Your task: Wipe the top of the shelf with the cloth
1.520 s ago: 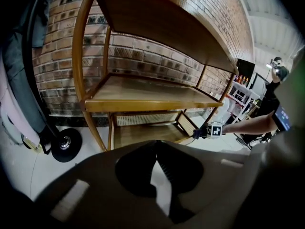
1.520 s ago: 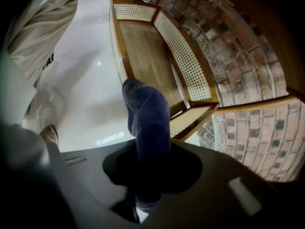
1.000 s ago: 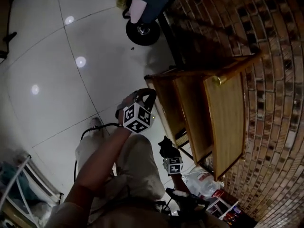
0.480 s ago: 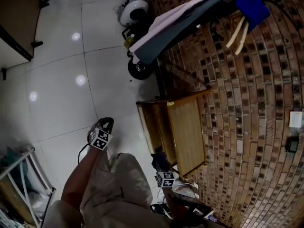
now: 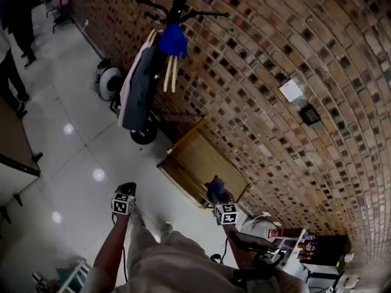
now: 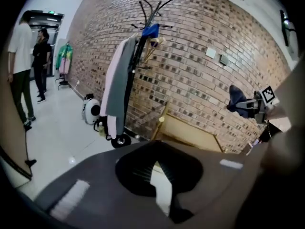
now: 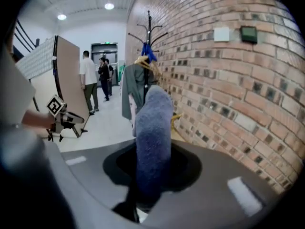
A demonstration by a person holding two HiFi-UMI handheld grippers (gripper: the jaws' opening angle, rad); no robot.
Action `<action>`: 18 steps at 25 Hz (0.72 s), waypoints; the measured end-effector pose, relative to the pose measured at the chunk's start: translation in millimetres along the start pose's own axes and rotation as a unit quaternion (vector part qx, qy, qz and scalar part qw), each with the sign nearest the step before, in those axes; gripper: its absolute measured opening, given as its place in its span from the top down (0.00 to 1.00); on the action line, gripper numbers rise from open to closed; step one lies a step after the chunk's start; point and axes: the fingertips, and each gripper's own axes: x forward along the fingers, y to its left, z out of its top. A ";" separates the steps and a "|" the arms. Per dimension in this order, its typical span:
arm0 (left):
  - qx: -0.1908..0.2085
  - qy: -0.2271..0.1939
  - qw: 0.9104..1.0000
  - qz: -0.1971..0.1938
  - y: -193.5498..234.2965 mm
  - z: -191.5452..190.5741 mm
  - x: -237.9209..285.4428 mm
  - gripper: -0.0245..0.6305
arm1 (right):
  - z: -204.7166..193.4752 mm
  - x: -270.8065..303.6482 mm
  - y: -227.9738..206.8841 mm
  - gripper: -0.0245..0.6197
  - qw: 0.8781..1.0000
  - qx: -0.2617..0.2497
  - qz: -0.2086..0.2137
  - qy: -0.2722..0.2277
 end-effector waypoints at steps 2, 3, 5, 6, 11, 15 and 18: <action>0.034 -0.010 0.999 -0.034 -24.3 48.2 1.1 0.96 | 31.6 -14.0 -19.1 0.83 0.999 0.022 -0.023 -0.034; 0.047 -0.020 0.997 -0.051 -39.2 72.6 4.2 0.96 | 47.9 -21.3 -31.4 0.83 0.998 0.032 -0.034 -0.052; 0.077 -0.037 0.992 -0.088 -70.0 119.2 12.4 0.96 | 76.3 -39.4 -54.0 0.83 0.992 0.063 -0.058 -0.088; 0.097 -0.041 0.988 -0.110 -84.6 142.4 16.8 0.96 | 87.4 -50.5 -62.0 0.83 0.988 0.084 -0.074 -0.108; 0.151 -0.063 0.966 -0.199 -171.9 230.7 30.7 0.96 | 137.8 -106.7 -96.7 0.83 0.969 0.126 -0.118 -0.176; 0.181 -0.058 0.945 -0.265 -241.8 270.9 36.7 0.96 | 147.6 -151.2 -111.6 0.83 0.955 0.153 -0.145 -0.211; 0.196 -0.054 0.932 -0.299 -287.0 288.0 41.9 0.96 | 139.0 -170.4 -125.7 0.83 0.947 0.173 -0.156 -0.223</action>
